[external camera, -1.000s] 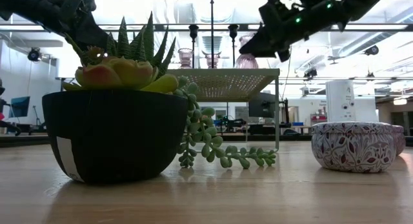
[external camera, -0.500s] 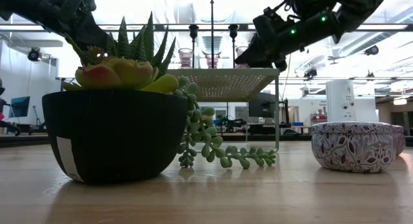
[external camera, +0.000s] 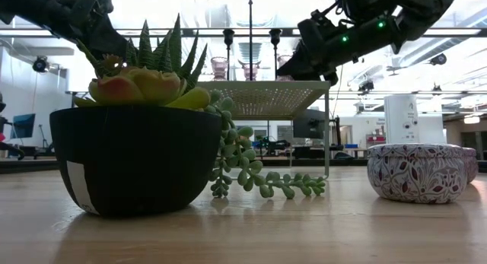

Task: Pick & Place candle stick holders
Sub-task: Put the pink glass candle on the shelf, then put the pink scented candle on the shelf

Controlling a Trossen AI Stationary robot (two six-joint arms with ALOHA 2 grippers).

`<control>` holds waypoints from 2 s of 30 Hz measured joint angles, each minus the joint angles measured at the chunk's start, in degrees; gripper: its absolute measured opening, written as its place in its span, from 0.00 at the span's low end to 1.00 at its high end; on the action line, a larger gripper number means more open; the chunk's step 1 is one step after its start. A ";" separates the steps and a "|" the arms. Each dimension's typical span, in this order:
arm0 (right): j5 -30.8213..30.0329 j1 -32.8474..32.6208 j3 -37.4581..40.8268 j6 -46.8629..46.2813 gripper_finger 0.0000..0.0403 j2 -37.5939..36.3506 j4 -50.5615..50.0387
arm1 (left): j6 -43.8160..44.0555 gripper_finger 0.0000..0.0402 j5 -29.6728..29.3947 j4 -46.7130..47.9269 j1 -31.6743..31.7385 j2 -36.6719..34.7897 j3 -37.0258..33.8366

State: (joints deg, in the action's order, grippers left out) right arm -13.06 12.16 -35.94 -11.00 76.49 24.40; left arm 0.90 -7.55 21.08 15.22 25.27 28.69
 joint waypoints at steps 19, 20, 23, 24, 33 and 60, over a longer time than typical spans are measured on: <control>0.94 0.00 0.19 0.45 0.42 0.11 -0.40 | 0.00 0.54 0.00 0.00 0.00 -0.01 0.00; 1.25 0.00 0.19 0.45 0.41 0.11 -0.29 | 0.00 0.54 0.00 0.00 0.00 -0.02 0.00; 1.56 -0.02 0.17 0.49 0.39 0.10 -0.17 | 0.01 0.54 0.00 0.00 0.00 0.00 0.00; 1.66 -0.02 0.17 0.51 0.38 0.09 -0.15 | 0.01 0.54 0.00 0.00 0.00 -0.01 0.00; 2.64 0.00 0.10 0.84 0.37 0.07 0.72 | 0.00 0.54 0.00 0.01 0.01 -0.01 0.00; 2.66 0.00 0.10 4.41 0.77 -1.47 2.98 | -0.01 0.54 0.00 0.00 0.02 0.00 0.00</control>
State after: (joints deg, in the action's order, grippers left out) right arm -10.40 12.16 -35.83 -6.59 75.02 27.38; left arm 0.89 -7.55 21.08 15.25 25.28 28.69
